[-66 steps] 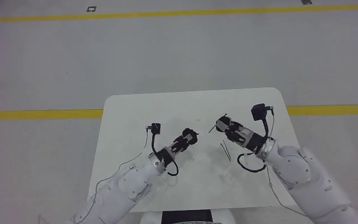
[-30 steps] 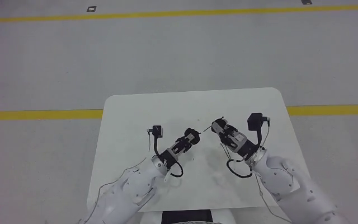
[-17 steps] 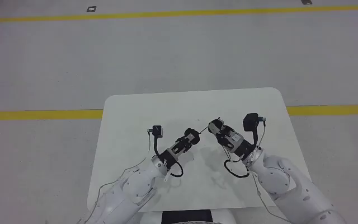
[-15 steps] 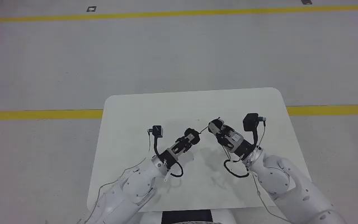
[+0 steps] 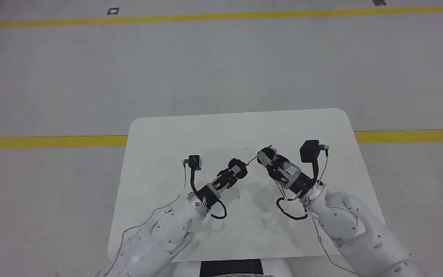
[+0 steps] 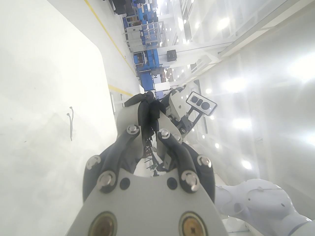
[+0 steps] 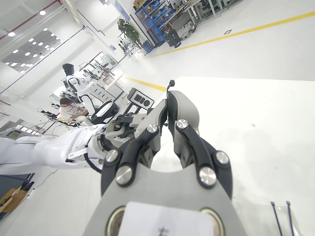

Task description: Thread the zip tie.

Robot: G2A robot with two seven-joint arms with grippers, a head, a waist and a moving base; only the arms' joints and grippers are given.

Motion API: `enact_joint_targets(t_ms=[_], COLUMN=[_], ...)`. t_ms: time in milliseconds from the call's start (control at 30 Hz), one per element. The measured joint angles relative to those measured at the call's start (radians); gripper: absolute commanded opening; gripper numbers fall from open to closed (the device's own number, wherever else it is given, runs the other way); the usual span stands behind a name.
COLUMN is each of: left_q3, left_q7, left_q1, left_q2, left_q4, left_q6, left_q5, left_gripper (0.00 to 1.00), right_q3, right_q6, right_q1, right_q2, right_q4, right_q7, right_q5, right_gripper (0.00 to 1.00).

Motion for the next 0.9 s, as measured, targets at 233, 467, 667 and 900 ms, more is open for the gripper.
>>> enact_joint_targets(t_ms=[233, 467, 667, 900], left_q3=[0.000, 0.000, 0.000, 0.000], left_q7=[0.000, 0.000, 0.000, 0.000], left_q1=[0.000, 0.000, 0.000, 0.000], left_q2=[0.000, 0.000, 0.000, 0.000], left_q4=[0.000, 0.000, 0.000, 0.000], left_q6=[0.000, 0.000, 0.000, 0.000], left_q5=[0.000, 0.000, 0.000, 0.000], left_gripper=[0.00, 0.00, 0.00, 0.00], right_q3=[0.016, 0.017, 0.018, 0.033], right_q6=[0.000, 0.000, 0.000, 0.000], right_q1=[-0.012, -0.013, -0.012, -0.023], right_q2=[-0.004, -0.009, -0.013, -0.016], right_q4=[-0.008, 0.001, 0.001, -0.010], right_q7=[0.006, 0.027, 0.029, 0.024], right_q5=[0.000, -0.001, -0.006, -0.008], right_gripper=[0.00, 0.00, 0.00, 0.00])
